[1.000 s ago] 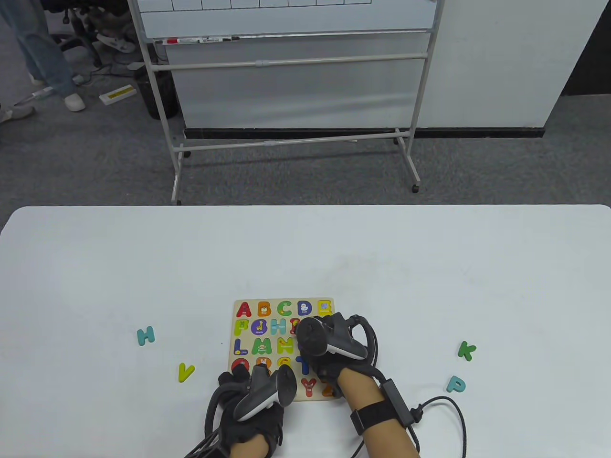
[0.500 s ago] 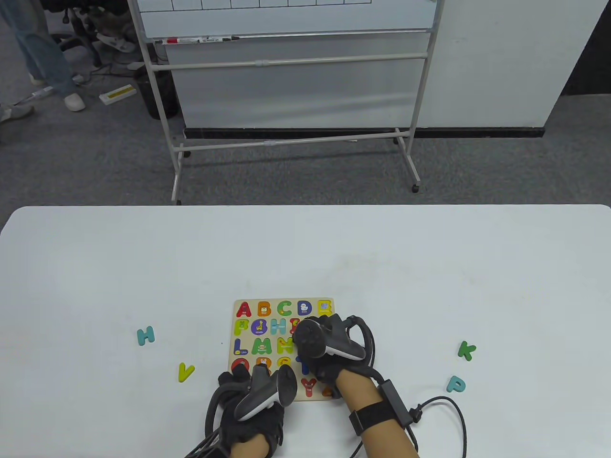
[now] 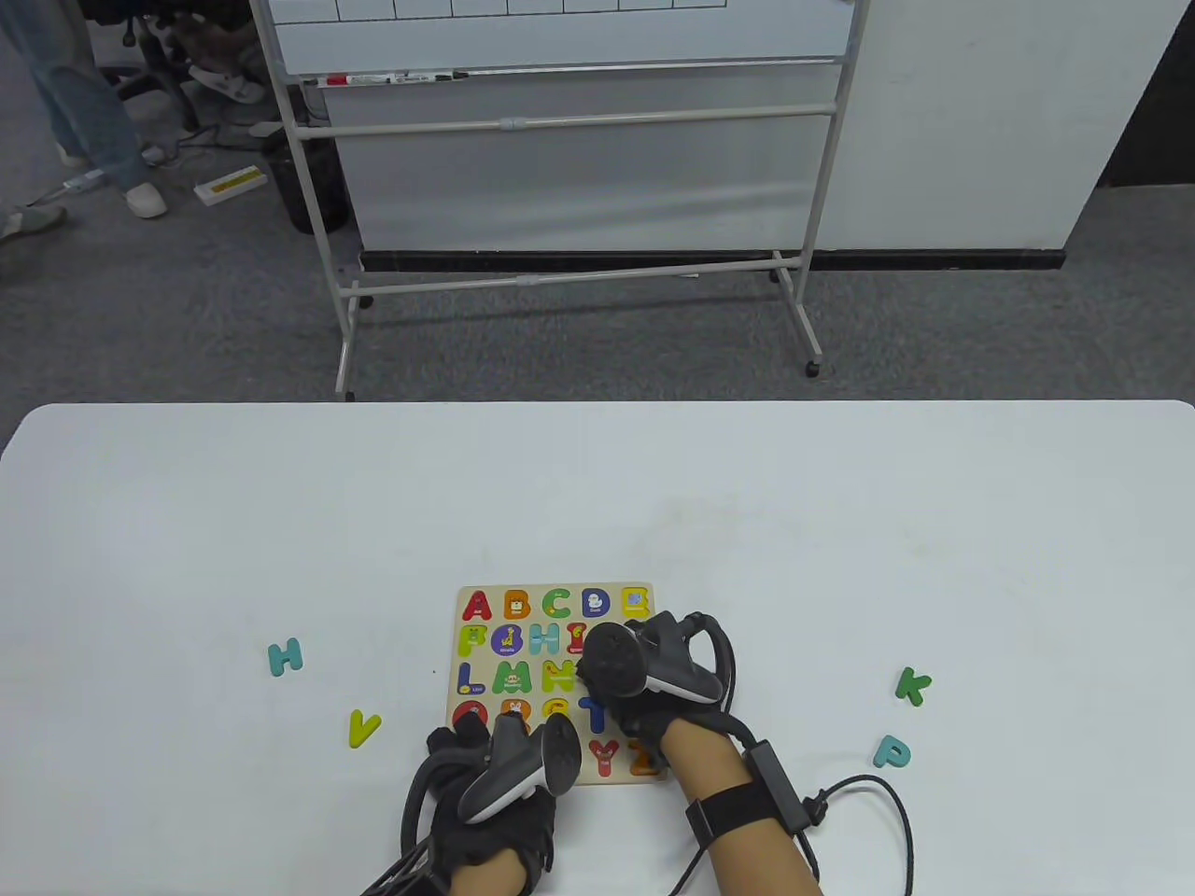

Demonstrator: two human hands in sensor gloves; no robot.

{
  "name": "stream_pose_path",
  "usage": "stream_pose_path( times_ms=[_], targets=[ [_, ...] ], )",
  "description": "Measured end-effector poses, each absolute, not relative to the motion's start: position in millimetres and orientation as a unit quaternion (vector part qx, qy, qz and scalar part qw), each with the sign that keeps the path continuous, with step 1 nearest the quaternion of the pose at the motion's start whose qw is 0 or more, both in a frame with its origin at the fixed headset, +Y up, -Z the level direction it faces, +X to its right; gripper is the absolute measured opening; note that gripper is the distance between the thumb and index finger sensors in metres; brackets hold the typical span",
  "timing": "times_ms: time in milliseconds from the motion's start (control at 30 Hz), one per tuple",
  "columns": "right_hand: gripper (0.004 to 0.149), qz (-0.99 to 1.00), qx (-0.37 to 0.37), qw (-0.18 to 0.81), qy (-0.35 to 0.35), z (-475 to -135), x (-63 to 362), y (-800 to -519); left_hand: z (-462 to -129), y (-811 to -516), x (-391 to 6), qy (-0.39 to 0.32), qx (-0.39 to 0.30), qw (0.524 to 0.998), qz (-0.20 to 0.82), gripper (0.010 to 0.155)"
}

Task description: Hold alphabet puzzle board and insert letter blocks into matching slots

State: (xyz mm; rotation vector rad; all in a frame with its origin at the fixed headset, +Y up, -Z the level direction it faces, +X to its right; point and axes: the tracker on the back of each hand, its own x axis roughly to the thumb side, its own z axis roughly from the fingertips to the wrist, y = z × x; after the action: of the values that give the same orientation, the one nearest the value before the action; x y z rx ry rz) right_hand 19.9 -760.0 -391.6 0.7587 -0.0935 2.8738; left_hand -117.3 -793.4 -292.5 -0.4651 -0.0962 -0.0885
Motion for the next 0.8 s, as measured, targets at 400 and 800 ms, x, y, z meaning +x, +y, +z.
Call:
stream_pose_path(
  times_ms=[400, 800],
  targets=[
    [0.041, 0.966, 0.234, 0.100, 0.040, -392, 23, -758, -293, -793, -117, -0.048, -0.231, 0.971, -0.043, 0.078],
    [0.059, 0.988, 0.101, 0.107, -0.044, -381, 98, -693, -293, -794, -118, -0.048, -0.234, 0.970, -0.047, 0.078]
  ],
)
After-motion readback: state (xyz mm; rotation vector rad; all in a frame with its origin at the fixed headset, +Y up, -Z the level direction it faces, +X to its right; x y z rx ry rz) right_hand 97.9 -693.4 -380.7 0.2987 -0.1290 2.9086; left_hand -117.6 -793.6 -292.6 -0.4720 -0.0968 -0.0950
